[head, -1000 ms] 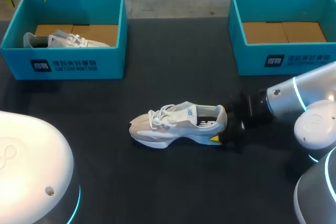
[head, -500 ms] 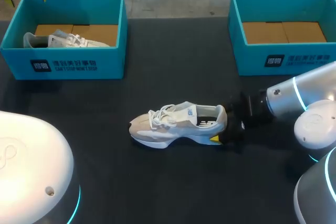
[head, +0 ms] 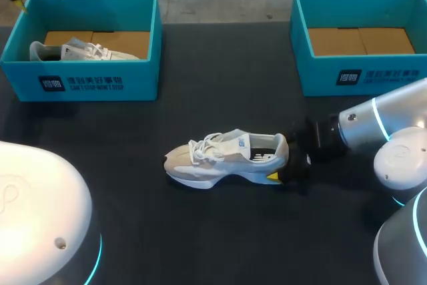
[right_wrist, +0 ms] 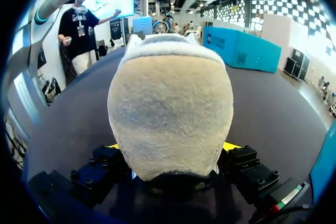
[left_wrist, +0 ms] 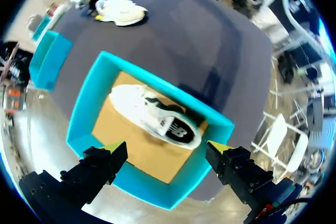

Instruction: Take the shoe out of the shoebox, open the shoe tongue, remove and reinsert the insole, then place the shoe into the shoebox

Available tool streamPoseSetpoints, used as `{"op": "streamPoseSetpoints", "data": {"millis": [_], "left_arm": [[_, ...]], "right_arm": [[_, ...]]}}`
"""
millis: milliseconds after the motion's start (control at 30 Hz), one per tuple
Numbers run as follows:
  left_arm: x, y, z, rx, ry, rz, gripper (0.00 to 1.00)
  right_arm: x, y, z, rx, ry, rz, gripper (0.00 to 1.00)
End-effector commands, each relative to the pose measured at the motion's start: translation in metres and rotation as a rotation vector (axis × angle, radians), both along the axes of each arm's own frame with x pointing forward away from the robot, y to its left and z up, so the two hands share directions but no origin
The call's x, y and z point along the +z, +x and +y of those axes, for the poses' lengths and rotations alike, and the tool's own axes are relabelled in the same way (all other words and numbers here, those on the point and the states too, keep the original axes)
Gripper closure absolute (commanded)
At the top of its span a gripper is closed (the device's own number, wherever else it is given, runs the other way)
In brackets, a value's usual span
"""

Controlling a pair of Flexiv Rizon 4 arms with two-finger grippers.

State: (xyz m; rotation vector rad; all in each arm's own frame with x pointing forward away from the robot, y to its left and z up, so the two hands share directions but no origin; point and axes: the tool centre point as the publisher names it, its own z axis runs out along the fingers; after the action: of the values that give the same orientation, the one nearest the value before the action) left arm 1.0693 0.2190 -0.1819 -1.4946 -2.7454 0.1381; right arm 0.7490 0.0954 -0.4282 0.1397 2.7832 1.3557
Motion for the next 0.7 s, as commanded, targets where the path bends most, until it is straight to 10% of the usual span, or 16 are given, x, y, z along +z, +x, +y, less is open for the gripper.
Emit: {"op": "streamPoseSetpoints", "data": {"millis": [33, 700], "left_arm": [[0.012, -0.007, -0.015, 0.212, -0.01, 0.014, 0.0], [0.034, -0.048, -0.074, 0.989, -0.079, 0.047, 0.0]], "right_arm": [[-0.005, 0.0, 0.005, -0.001, -0.005, 0.0, 1.0], [-0.005, 0.0, 0.005, -0.001, -0.005, 0.0, 1.0]]}}
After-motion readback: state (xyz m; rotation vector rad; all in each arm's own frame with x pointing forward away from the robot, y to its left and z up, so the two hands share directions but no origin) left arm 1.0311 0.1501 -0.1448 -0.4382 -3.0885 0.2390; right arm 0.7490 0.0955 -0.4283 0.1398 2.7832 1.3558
